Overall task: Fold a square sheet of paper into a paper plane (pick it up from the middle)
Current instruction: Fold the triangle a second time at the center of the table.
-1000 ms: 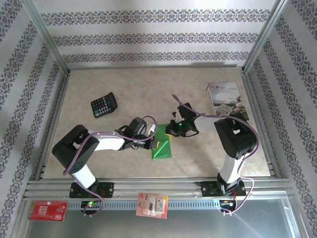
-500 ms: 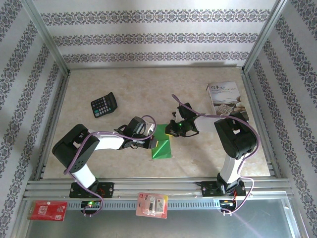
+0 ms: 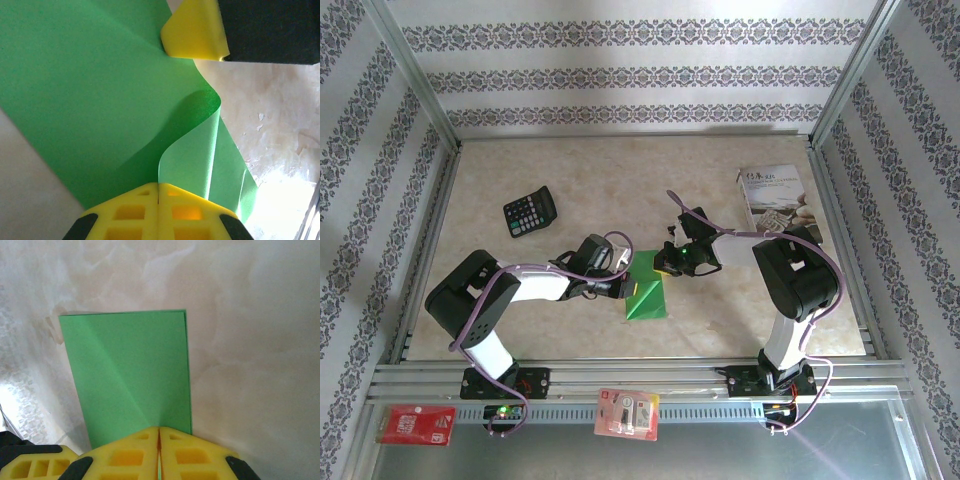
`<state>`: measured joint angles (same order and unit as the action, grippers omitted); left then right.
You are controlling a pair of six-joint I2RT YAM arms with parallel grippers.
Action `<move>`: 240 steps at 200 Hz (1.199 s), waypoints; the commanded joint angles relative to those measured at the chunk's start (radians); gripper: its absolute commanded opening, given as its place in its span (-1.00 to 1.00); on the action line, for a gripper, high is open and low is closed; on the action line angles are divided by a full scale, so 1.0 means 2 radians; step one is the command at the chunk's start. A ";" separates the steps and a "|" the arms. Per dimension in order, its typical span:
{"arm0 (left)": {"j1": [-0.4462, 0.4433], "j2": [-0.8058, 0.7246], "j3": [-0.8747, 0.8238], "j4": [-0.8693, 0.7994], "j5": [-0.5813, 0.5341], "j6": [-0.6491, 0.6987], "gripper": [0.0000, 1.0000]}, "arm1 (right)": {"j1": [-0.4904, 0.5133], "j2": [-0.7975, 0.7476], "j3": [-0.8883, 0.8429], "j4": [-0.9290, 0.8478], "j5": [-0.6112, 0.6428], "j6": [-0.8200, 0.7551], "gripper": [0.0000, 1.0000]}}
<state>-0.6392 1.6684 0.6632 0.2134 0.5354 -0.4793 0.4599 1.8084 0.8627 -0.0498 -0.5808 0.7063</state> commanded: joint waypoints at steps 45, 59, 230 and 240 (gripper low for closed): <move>0.007 0.001 -0.004 -0.012 -0.002 0.008 -0.95 | -0.006 0.004 -0.003 -0.023 0.025 -0.010 -0.79; 0.008 -0.002 -0.003 -0.015 -0.004 0.009 -0.95 | -0.006 0.004 -0.003 -0.023 0.024 -0.009 -0.80; 0.010 0.015 0.025 -0.045 -0.004 0.018 -0.94 | -0.005 0.006 -0.001 -0.024 0.023 -0.009 -0.79; 0.010 0.016 0.025 -0.045 -0.002 0.018 -0.93 | -0.005 0.007 -0.001 -0.024 0.023 -0.010 -0.79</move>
<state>-0.6327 1.6844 0.6907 0.1608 0.5205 -0.4721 0.4599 1.8084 0.8627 -0.0509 -0.5804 0.7063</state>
